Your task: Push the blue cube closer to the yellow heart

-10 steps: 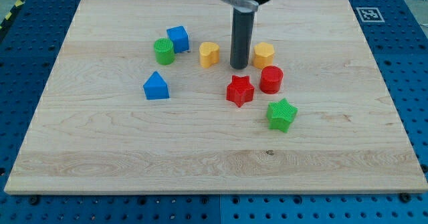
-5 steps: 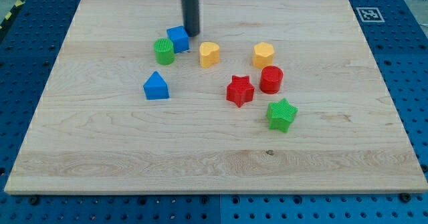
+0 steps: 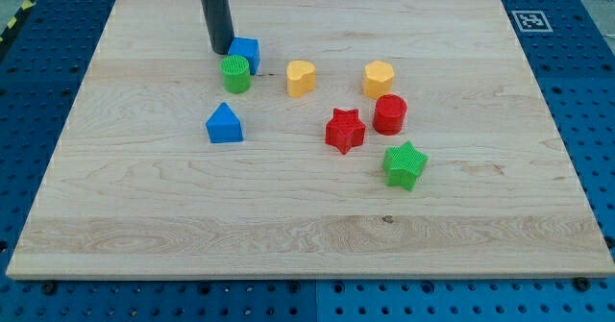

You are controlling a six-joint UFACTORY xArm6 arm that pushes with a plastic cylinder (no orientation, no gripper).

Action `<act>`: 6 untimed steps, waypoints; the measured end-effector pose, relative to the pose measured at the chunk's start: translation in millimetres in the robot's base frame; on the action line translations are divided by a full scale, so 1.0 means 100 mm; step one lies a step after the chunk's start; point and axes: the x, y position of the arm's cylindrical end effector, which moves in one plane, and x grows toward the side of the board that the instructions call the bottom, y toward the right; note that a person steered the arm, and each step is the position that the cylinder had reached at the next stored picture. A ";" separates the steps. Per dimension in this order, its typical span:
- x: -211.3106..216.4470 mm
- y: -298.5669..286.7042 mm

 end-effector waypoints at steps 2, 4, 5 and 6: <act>0.01 -0.31; 0.09 -0.10; 0.13 -0.05; 0.17 0.19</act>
